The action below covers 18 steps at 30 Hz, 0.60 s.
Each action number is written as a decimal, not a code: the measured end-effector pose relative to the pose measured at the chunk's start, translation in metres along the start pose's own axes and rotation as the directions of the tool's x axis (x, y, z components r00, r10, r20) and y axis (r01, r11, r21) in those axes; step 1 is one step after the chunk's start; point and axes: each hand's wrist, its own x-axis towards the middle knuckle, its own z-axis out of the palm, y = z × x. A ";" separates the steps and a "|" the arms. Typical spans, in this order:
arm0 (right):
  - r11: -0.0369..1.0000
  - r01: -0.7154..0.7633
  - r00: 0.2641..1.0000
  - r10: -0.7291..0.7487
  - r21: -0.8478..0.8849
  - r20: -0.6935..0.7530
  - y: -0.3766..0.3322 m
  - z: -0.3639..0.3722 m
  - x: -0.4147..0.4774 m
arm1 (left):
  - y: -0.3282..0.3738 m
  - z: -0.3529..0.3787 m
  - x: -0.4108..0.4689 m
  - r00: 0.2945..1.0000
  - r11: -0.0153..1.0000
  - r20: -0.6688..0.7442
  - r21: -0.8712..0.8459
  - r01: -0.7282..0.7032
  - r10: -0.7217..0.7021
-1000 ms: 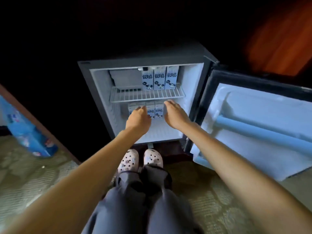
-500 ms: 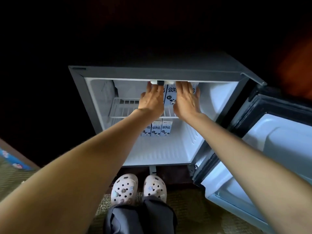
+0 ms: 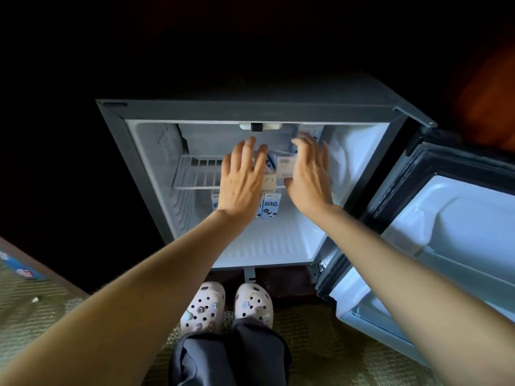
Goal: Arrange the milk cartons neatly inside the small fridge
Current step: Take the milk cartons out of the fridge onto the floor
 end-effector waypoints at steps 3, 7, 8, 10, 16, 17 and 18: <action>0.988 0.110 0.992 -0.102 -0.109 0.078 0.004 0.004 -0.012 | 0.003 0.000 -0.009 0.969 0.991 0.248 -0.119 0.053 -0.022; 0.991 0.106 0.994 -0.104 -0.080 0.041 0.000 -0.006 -0.017 | 0.001 -0.011 -0.008 0.970 0.978 0.244 -0.196 0.067 -0.017; 0.994 0.092 0.995 -0.090 -0.066 0.037 -0.002 -0.011 -0.017 | 0.002 -0.018 -0.006 0.974 0.978 0.227 -0.200 0.066 -0.019; 0.997 0.067 0.997 -0.065 -0.040 0.047 -0.008 -0.023 -0.020 | 0.002 -0.030 -0.006 0.982 0.980 0.187 -0.185 0.074 -0.039; 0.998 0.057 0.995 -0.058 0.016 0.083 -0.021 -0.095 -0.045 | 0.027 -0.092 -0.032 0.986 0.945 0.148 -0.305 0.114 -0.071; 0.998 0.059 0.995 -0.061 0.020 0.085 -0.023 -0.110 -0.051 | 0.034 -0.104 -0.038 0.986 0.944 0.157 -0.314 0.096 -0.048; 0.998 0.052 0.994 -0.055 0.035 0.090 -0.026 -0.126 -0.058 | 0.042 -0.115 -0.043 0.984 0.944 0.175 -0.319 0.081 -0.025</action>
